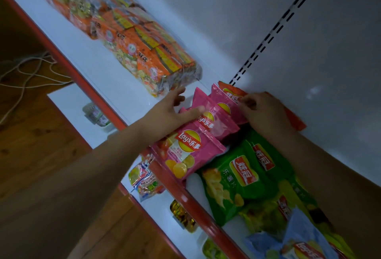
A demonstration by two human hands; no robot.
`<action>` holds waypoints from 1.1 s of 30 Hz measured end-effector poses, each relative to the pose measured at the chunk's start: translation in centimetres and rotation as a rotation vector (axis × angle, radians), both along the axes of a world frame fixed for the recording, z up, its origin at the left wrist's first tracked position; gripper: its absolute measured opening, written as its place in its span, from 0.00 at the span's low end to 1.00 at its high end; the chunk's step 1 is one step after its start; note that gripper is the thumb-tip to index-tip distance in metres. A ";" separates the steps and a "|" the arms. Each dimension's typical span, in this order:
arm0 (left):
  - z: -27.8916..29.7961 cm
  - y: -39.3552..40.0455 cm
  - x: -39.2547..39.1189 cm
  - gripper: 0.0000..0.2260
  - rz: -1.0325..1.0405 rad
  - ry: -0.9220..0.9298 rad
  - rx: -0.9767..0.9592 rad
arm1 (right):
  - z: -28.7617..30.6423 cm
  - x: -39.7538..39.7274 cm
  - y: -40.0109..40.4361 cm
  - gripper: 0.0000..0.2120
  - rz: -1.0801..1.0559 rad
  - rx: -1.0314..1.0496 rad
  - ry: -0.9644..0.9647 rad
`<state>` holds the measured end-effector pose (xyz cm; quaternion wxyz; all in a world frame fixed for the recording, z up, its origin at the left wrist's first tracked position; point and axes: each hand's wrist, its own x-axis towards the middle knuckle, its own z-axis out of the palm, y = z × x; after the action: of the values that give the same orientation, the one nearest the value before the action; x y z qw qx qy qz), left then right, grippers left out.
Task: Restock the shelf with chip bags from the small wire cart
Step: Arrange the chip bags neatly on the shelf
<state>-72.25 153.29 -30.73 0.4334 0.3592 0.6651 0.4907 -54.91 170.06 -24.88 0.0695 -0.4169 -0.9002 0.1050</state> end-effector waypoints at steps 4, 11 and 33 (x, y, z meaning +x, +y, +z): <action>-0.4 -2.2 -1.3 0.55 -0.371 0.035 -0.090 | 0.5 -1.7 2.1 0.15 0.064 0.189 -0.050; -2.9 -1.5 -0.1 0.53 -0.342 0.187 0.003 | 2.0 -2.9 2.6 0.15 0.158 0.071 -0.312; -1.7 -2.9 19.5 0.17 -0.040 0.692 0.028 | 1.3 11.8 -2.8 0.17 0.016 -0.162 0.064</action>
<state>-52.72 150.35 -32.43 0.1865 0.5231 0.7587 0.3405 -43.15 167.28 -23.55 0.0633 -0.4104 -0.8893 0.1913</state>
